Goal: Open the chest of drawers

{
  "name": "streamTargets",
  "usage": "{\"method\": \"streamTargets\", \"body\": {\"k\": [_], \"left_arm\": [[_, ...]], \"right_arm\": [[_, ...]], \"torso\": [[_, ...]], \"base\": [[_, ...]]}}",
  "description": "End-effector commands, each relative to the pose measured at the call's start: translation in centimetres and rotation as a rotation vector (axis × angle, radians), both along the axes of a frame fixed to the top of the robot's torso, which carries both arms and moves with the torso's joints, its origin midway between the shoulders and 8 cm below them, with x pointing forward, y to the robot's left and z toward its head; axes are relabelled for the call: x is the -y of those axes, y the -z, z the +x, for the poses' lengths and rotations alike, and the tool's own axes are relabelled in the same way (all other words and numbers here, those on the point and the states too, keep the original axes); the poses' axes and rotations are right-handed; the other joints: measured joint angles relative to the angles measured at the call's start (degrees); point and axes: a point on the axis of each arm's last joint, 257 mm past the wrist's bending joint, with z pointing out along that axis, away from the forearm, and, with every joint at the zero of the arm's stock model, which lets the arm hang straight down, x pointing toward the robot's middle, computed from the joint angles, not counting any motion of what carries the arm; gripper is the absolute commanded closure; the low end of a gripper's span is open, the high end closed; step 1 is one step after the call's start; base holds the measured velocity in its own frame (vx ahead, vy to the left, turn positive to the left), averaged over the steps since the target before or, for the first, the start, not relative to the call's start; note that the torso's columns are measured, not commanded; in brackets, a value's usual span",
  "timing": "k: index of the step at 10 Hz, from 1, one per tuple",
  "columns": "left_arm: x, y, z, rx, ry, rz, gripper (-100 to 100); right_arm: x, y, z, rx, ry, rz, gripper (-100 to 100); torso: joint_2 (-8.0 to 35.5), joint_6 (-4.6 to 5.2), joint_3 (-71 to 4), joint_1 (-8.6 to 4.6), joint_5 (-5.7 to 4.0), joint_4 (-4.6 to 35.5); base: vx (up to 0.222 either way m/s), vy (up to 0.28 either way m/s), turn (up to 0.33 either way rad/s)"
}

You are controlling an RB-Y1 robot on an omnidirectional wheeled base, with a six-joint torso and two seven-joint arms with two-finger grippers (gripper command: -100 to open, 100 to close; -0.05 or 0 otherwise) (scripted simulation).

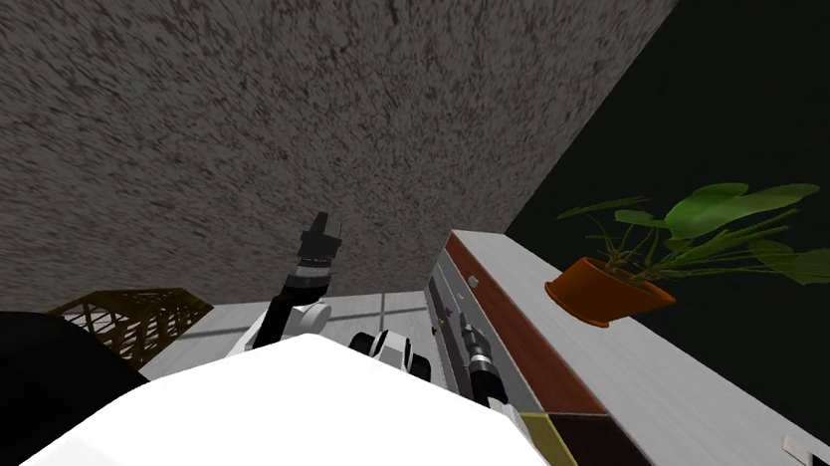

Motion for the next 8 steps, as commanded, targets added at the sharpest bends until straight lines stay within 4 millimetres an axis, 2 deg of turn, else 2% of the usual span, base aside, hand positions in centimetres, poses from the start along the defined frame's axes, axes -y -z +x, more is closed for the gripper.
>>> {"method": "streamTargets", "body": {"k": [1,2,3,4,6,7,8], "left_arm": [[0.0,0.0,0.0,0.000,0.000,0.000,0],[0.0,0.0,0.0,0.000,0.000,0.000,0],[0.0,0.0,0.0,0.000,0.000,0.000,0],[0.0,0.0,0.0,0.000,0.000,0.000,0],[0.0,0.0,0.0,0.000,0.000,0.000,0],[0.0,0.0,0.0,0.000,0.000,0.000,0],[0.0,0.0,0.0,0.000,0.000,0.000,0]], "right_arm": [[1.4,2.8,-1.5,-0.084,0.037,-0.098,-100],[2.3,4.7,-2.7,-0.142,0.054,-0.150,-100],[2.8,4.8,-2.8,-0.152,0.063,-0.185,-100],[3.6,6.5,-4.0,-0.206,0.072,-0.239,-100],[4.3,6.6,-4.2,-0.218,0.088,-0.272,-100],[5.6,8.3,-5.8,-0.283,0.115,-0.333,-100],[5.8,8.1,-5.7,-0.283,0.111,-0.359,-100]], "torso": [[-0.07,-0.01,-0.04,0.03,0.00,-0.02],[-0.04,0.00,-0.03,0.02,0.01,-0.01],[-0.04,-0.01,-0.02,0.05,0.01,-0.01],[0.05,0.00,0.02,0.01,0.01,0.01],[0.05,0.00,0.02,-0.01,0.00,0.01],[0.20,0.00,0.12,-0.06,-0.01,0.05],[0.07,-0.01,0.07,-0.03,-0.02,0.03]], "base": [[0.089,0.019,0.035],[0.099,0.035,0.059],[0.085,0.029,0.040],[0.110,0.032,0.067],[0.064,0.020,0.015],[0.065,0.011,0.059],[0.069,0.013,0.049]]}}
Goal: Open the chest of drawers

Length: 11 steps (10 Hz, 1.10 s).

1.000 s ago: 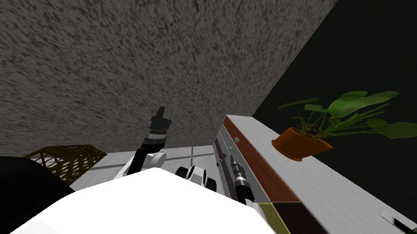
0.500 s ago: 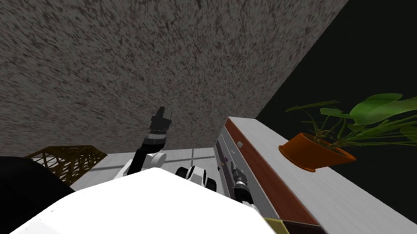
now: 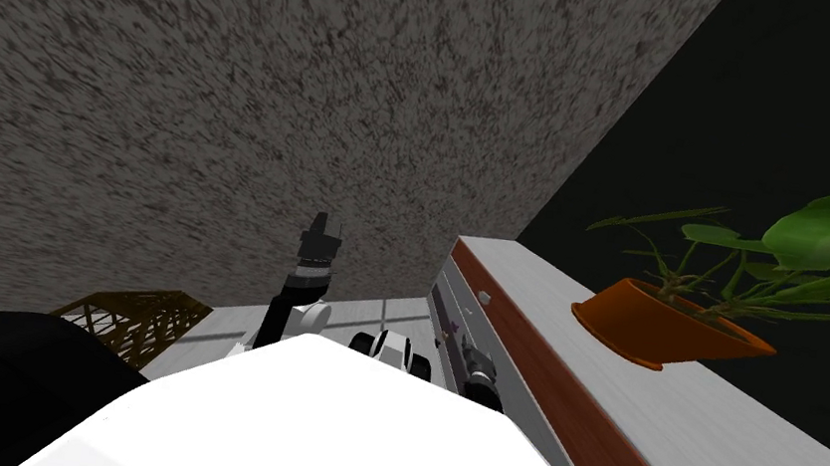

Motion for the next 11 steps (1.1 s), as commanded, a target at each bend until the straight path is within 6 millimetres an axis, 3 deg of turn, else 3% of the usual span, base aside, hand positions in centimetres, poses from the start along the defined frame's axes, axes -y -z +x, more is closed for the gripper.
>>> {"method": "streamTargets", "body": {"k": [1,2,5,6,7,8,11], "left_arm": [[0.0,0.0,0.0,0.000,0.000,0.000,0],[0.0,0.0,0.0,0.000,0.000,0.000,0],[0.0,0.0,0.0,0.000,0.000,0.000,0],[0.0,0.0,0.0,0.000,0.000,0.000,0],[0.0,0.0,0.0,0.000,0.000,0.000,0],[0.0,0.0,0.0,0.000,0.000,0.000,0],[0.0,0.0,0.0,0.000,0.000,0.000,0]], "right_arm": [[2.1,2.1,-2.3,-0.093,0.025,-0.116,-100],[2.6,2.0,-2.4,-0.098,0.030,-0.144,-100],[4.6,4.3,-5.5,-0.213,0.057,-0.271,-100],[5.2,3.9,-5.7,-0.219,0.064,-0.313,-100],[5.8,5.0,-7.1,-0.271,0.070,-0.358,-100],[6.3,4.6,-7.2,-0.275,0.079,-0.393,-100],[7.7,5.7,-10.0,-0.373,0.087,-0.527,-100]], "torso": [[-0.06,0.01,-0.06,0.01,0.02,-0.03],[-0.16,0.00,-0.11,0.10,0.03,-0.05],[-0.02,0.02,-0.04,-0.02,0.01,-0.02],[-0.08,0.00,-0.06,0.03,0.01,-0.02],[-0.07,0.01,-0.07,0.02,0.02,-0.03],[-0.07,0.01,-0.06,0.07,0.02,-0.03],[-0.05,-0.02,-0.05,-0.01,0.06,0.02]], "base": [[0.089,0.035,0.071],[0.078,0.032,0.029],[0.085,0.020,0.050],[0.094,0.017,0.037],[0.095,0.030,0.064],[0.077,0.015,0.031],[0.083,0.014,0.048]]}}
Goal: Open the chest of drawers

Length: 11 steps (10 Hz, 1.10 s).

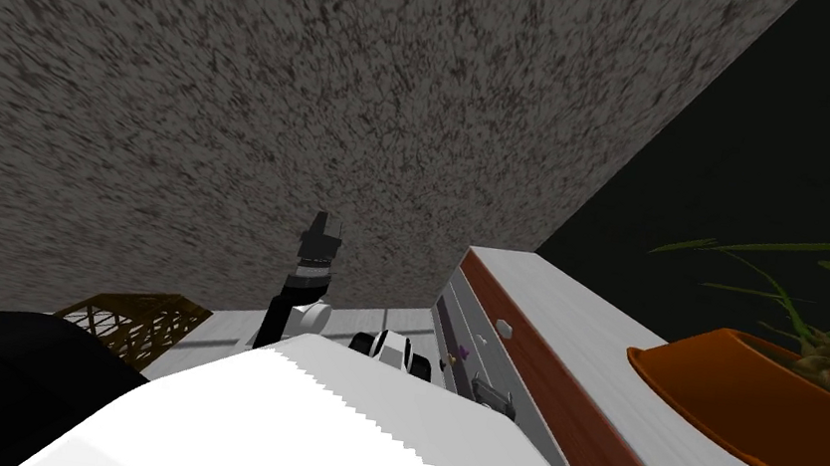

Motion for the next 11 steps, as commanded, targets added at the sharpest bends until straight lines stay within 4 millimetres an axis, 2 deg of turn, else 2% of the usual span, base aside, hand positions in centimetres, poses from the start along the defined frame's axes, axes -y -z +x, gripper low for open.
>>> {"method": "streamTargets", "body": {"k": [1,2,3,4,5,6,7,8,9,11], "left_arm": [[0.0,0.0,0.0,0.000,0.000,0.000,0],[0.0,0.0,0.0,0.000,0.000,0.000,0],[0.0,0.0,0.0,0.000,0.000,0.000,0],[0.0,0.0,0.0,0.000,0.000,0.000,0],[0.0,0.0,0.0,0.000,0.000,0.000,0],[0.0,0.0,0.0,0.000,0.000,0.000,0],[0.0,0.0,0.0,0.000,0.000,0.000,0],[0.0,0.0,0.0,0.000,0.000,0.000,0],[0.0,0.0,0.0,0.000,0.000,0.000,0],[0.0,0.0,0.0,0.000,0.000,0.000,0]], "right_arm": [[1.2,0.0,-1.7,-0.059,0.013,-0.104,-100],[1.6,0.6,-2.9,-0.105,0.016,-0.151,-100],[1.9,0.2,-3.0,-0.105,0.020,-0.177,-100],[2.2,0.6,-4.2,-0.149,0.023,-0.221,-100],[2.5,0.2,-4.2,-0.148,0.024,-0.246,-100],[2.7,0.4,-5.3,-0.188,0.026,-0.296,-100],[2.9,0.1,-5.3,-0.188,0.027,-0.311,-100],[3.1,0.1,-6.4,-0.224,0.030,-0.363,-100],[3.1,0.0,-6.3,-0.223,0.028,-0.371,-100],[3.0,0.0,-8.0,-0.285,0.027,-0.456,-100]], "torso": [[-0.09,-0.05,-0.02,-0.02,-0.02,-0.01],[-0.08,-0.08,-0.04,-0.03,0.05,0.04],[-0.20,-0.13,-0.07,-0.07,0.05,0.04],[-0.20,-0.19,-0.10,-0.07,0.13,0.09],[-0.25,-0.22,-0.11,-0.05,0.09,0.07],[-0.23,-0.26,-0.10,-0.01,0.13,0.10],[-0.24,-0.22,-0.11,-0.02,0.11,0.07],[-0.20,-0.29,-0.10,-0.02,0.17,0.13],[-0.26,-0.26,-0.12,0.01,0.16,0.10],[-0.24,-0.24,-0.12,0.00,0.13,0.08]], "base": [[0.065,0.020,0.023],[0.085,0.022,0.042],[0.068,0.024,0.013],[0.080,0.015,0.057],[0.067,0.022,0.030],[0.081,0.012,0.059],[0.058,0.013,0.010],[0.077,0.016,0.058],[0.063,0.014,0.025],[0.095,0.013,0.065]]}}
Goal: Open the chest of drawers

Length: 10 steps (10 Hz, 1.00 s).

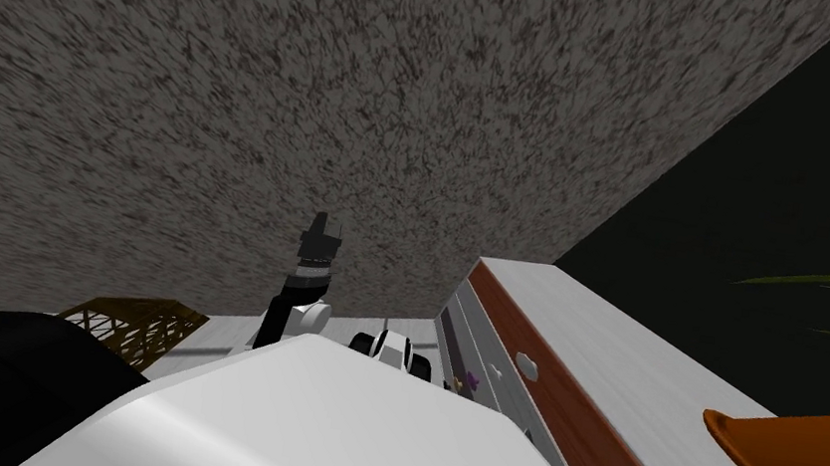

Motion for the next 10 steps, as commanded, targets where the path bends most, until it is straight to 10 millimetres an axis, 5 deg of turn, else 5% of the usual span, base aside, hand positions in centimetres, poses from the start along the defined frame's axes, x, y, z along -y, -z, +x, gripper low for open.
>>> {"method": "streamTargets", "body": {"k": [1,8,10], "left_arm": [[0.0,0.0,0.0,0.000,0.000,0.000,0],[0.0,0.0,0.0,0.000,0.000,0.000,0],[0.0,0.0,0.0,0.000,0.000,0.000,0]], "right_arm": [[0.1,-0.7,-0.6,-0.035,-0.008,-0.088,-100],[-2.8,-1.3,-3.2,-0.136,-0.004,-0.246,-100],[-1.2,-0.5,-2.7,-0.135,-0.020,-0.236,-100]], "torso": [[-0.05,0.13,-0.04,0.02,-0.09,-0.10],[0.33,0.27,0.17,0.03,-0.18,-0.09],[0.34,0.27,0.17,0.00,-0.18,-0.10]], "base": [[0.089,0.002,0.030],[0.072,0.009,0.040],[0.008,0.026,0.005]]}}
